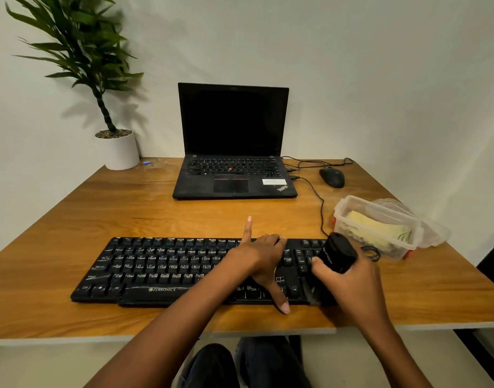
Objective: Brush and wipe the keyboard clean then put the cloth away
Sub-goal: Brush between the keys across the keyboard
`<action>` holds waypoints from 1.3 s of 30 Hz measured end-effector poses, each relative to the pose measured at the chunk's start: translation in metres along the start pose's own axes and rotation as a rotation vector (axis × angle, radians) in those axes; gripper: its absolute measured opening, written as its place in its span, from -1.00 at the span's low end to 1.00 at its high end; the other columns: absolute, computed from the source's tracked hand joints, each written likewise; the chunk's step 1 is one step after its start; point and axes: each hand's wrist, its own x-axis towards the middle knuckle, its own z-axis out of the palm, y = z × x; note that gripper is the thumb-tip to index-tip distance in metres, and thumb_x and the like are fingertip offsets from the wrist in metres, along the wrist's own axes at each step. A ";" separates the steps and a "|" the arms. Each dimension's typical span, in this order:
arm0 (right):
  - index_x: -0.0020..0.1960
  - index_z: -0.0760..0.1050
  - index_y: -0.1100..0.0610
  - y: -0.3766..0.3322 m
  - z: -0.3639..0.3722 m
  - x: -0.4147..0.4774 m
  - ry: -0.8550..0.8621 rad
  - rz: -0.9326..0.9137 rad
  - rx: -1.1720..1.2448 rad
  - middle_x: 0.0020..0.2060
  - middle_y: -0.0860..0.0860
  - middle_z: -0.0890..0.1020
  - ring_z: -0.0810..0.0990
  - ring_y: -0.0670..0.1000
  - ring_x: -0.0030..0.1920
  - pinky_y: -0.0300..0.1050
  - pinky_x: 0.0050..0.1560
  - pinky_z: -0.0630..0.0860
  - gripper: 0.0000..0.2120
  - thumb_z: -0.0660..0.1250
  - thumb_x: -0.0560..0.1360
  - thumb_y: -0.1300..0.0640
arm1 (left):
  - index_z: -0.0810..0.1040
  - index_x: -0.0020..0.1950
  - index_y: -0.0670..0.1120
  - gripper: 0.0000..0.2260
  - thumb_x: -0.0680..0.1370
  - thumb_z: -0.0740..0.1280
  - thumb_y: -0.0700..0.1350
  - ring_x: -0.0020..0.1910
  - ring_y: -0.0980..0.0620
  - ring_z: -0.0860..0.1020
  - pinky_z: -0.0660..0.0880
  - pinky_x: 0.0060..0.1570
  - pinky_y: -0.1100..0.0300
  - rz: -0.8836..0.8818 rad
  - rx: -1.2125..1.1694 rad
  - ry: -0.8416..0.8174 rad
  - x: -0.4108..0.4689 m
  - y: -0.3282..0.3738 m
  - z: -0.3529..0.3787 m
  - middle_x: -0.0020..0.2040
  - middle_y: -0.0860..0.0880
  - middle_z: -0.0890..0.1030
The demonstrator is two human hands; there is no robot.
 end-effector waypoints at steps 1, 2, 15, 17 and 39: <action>-0.16 0.46 0.07 0.000 0.003 0.009 0.006 0.009 -0.008 -0.32 -0.10 0.55 0.54 -0.06 -0.24 -0.12 -0.23 0.45 -0.82 0.45 0.35 0.12 | -0.23 0.54 -0.15 0.14 0.30 0.42 0.32 0.53 -0.05 -0.16 -0.51 0.26 -0.31 0.002 -0.008 0.001 0.000 0.000 0.000 0.56 -0.11 -0.10; -0.17 0.46 0.10 0.001 0.008 0.021 0.019 0.017 -0.020 -0.33 -0.07 0.55 0.54 -0.03 -0.25 -0.12 -0.23 0.45 -0.83 0.44 0.35 0.11 | -0.22 0.54 -0.15 0.14 0.30 0.43 0.32 0.53 -0.05 -0.15 -0.51 0.26 -0.31 0.003 -0.015 0.004 -0.001 0.000 0.001 0.56 -0.11 -0.10; -0.17 0.44 -0.04 0.006 -0.011 0.004 -0.060 0.016 0.013 -0.27 -0.15 0.56 0.54 -0.15 -0.20 -0.20 -0.21 0.47 -0.79 0.48 0.34 0.12 | -0.22 0.54 -0.14 0.14 0.29 0.41 0.34 0.53 -0.04 -0.15 -0.57 0.20 -0.29 -0.003 0.019 0.014 0.001 0.000 0.000 0.56 -0.11 -0.11; -0.22 0.43 -0.05 0.008 -0.014 0.012 -0.093 0.055 0.034 -0.27 -0.13 0.56 0.55 -0.10 -0.18 -0.09 -0.15 0.50 -0.78 0.48 0.34 0.13 | -0.22 0.54 -0.14 0.14 0.29 0.42 0.33 0.53 -0.04 -0.16 -0.58 0.20 -0.28 -0.001 0.011 0.014 0.001 0.000 0.001 0.56 -0.11 -0.11; -0.04 0.47 0.03 0.004 0.007 0.077 0.080 0.124 0.088 -0.14 -0.01 0.59 0.58 0.08 -0.05 0.10 0.00 0.55 -0.76 0.43 0.37 -0.01 | -0.22 0.54 -0.13 0.15 0.28 0.42 0.35 0.54 -0.03 -0.13 -0.53 0.23 -0.32 -0.006 0.011 0.011 0.000 0.000 0.001 0.57 -0.10 -0.09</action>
